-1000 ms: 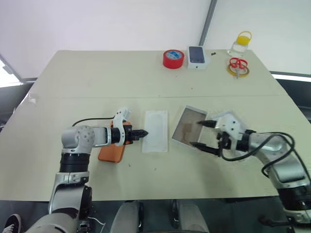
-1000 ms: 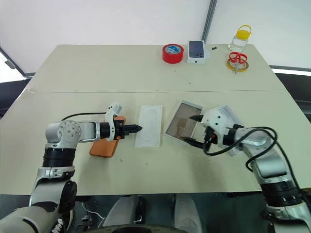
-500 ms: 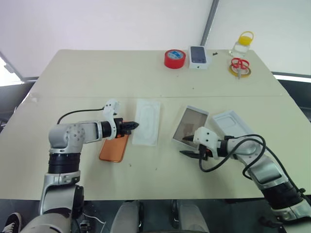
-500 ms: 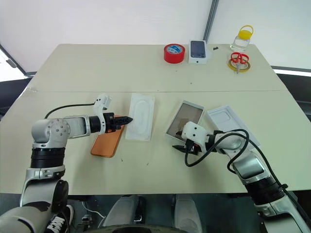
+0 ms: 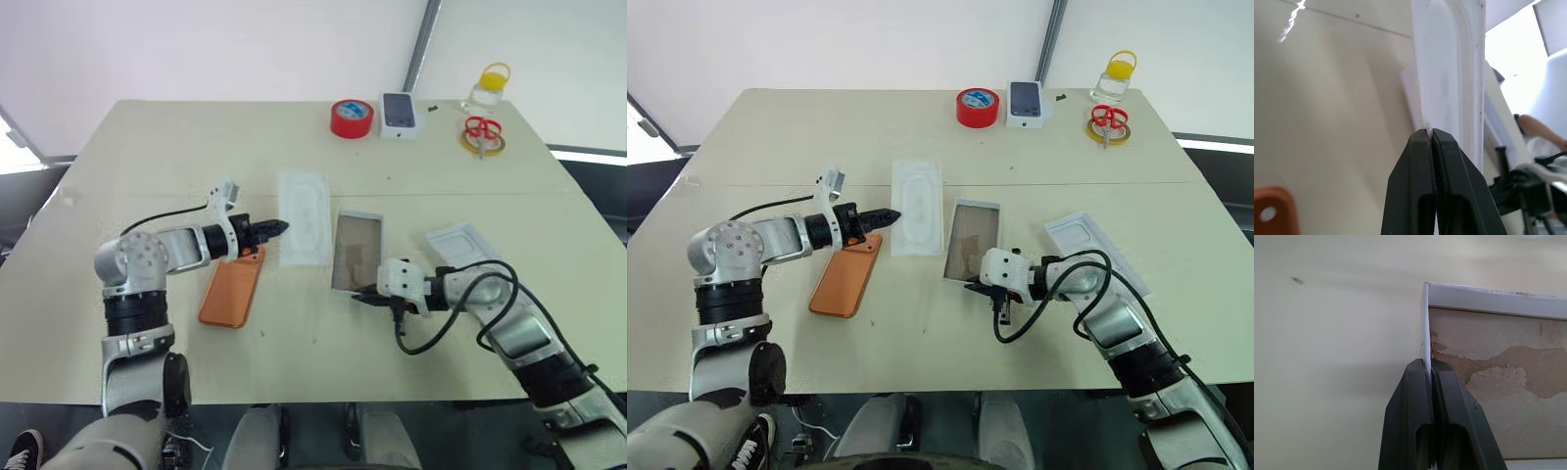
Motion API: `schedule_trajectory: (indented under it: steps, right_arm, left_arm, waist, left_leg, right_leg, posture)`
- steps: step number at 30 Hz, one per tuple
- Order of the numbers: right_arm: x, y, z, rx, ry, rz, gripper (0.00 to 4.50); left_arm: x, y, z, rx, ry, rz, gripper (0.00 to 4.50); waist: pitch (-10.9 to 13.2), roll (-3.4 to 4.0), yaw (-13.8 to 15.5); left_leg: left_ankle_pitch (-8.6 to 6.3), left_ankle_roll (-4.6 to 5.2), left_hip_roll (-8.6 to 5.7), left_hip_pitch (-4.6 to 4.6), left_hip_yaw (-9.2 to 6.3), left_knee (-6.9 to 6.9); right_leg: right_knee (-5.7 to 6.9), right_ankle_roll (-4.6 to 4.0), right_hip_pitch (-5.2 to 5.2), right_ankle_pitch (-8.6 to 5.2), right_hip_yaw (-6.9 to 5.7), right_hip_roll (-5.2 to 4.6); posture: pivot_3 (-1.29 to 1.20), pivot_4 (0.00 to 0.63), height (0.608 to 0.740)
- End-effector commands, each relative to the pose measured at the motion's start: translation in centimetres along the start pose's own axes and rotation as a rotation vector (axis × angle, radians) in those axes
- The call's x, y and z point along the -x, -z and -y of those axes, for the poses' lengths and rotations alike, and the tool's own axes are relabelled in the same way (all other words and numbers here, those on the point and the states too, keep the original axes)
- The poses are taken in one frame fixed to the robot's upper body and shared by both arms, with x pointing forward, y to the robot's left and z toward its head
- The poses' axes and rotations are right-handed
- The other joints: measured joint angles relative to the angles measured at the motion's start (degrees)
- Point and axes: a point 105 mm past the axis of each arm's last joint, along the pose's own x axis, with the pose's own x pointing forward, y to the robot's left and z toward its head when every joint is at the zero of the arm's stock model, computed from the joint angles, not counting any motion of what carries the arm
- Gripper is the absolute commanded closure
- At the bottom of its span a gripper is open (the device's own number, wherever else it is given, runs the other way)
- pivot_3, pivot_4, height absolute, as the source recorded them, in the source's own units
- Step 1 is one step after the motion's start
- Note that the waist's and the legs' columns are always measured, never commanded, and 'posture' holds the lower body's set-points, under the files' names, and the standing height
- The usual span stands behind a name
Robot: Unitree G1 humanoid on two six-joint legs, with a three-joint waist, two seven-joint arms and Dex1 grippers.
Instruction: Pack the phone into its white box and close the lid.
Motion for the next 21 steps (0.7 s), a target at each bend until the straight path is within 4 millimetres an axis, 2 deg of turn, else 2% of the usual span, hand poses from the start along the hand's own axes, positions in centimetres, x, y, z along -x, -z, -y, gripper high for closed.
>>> schedule_trajectory:
  steps: [1, 5, 6, 8, 13, 16, 19, 21]
  right_arm:
    - [-0.2, -1.3, -0.1, 0.078, -0.037, 0.051, 4.44]
    - [-0.5, -0.9, 0.6, 0.061, 0.002, 0.049, 4.44]
    - [-0.5, -1.2, 0.6, 0.038, 0.01, 0.07, 4.19]
    - [-0.5, -1.6, 0.7, 0.01, 0.023, 0.098, 3.64]
    - [0.9, -2.1, 0.5, -0.031, 0.053, 0.123, 1.2]
    - [5.0, -1.2, 0.8, -0.08, 0.103, 0.094, 1.2]
    - [8.1, 1.5, 1.4, -0.103, 0.172, -0.011, 1.2]
    - [9.7, 2.4, 2.0, -0.116, 0.225, -0.038, 1.2]
  left_arm:
    - [-0.4, -0.4, 1.0, 0.01, 0.034, 0.01, 4.5]
    - [-1.1, 0.4, 0.3, 0.031, -0.008, -0.003, 4.5]
    - [-1.3, 0.7, 0.4, 0.038, -0.001, -0.004, 4.5]
    - [-1.5, 1.2, 0.5, 0.045, 0.004, -0.007, 4.5]
    - [-2.4, 2.0, 0.5, 0.082, -0.012, -0.007, 4.5]
    - [-3.2, 3.0, 1.2, 0.06, 0.001, -0.051, 4.5]
    - [-3.9, 3.3, 1.4, 0.066, 0.0, -0.055, 4.5]
    - [-4.2, 3.6, 1.2, 0.074, -0.016, -0.057, 4.5]
  waist:
    - [0.0, 0.0, 0.04]
    - [0.0, -0.01, 0.0]
    - [0.0, 0.0, 0.02]
    - [0.0, 0.0, 0.01]
    - [0.0, 0.0, 0.24]
    - [0.01, 0.01, 0.57]
    - [0.02, -0.03, 0.22]
    - [0.02, -0.03, 0.11]
  left_leg:
    - [0.0, -0.01, 0.0, 0.0, 0.0, 0.0]
    - [0.05, -0.08, 0.0, 0.0, 0.0, 0.0]
    - [0.06, -0.11, 0.0, 0.0, -0.01, 0.0]
    - [0.06, -0.12, 0.0, 0.01, -0.01, -0.01]
    - [0.08, -0.14, 0.0, -0.02, -0.03, -0.01]
    - [0.08, -0.14, -0.09, -0.07, -0.07, 0.0]
    - [0.07, -0.12, -0.23, -0.11, -0.02, 0.01]
    - [0.06, -0.1, -0.26, -0.09, -0.01, 0.01]
  right_leg:
    - [0.0, 0.0, 0.0, 0.0, 0.0, 0.0]
    - [0.01, 0.0, 0.0, 0.01, 0.0, 0.0]
    - [0.01, 0.0, 0.0, 0.0, 0.0, 0.0]
    - [0.02, 0.0, 0.0, 0.0, 0.0, -0.01]
    - [0.01, -0.01, 0.0, 0.01, 0.0, -0.01]
    - [-0.01, -0.01, 0.0, 0.0, -0.02, -0.1]
    - [-0.07, -0.04, 0.01, -0.01, -0.02, -0.24]
    - [-0.08, -0.04, 0.02, -0.02, -0.01, -0.25]
  posture:
    - [0.0, 0.15, 0.74]
    - [0.0, 0.15, 0.74]
    - [0.0, 0.15, 0.74]
    - [0.0, 0.15, 0.74]
    - [0.0, 0.15, 0.74]
    - [0.0, 0.15, 0.74]
    - [0.0, 0.15, 0.74]
    - [0.0, 0.15, 0.74]
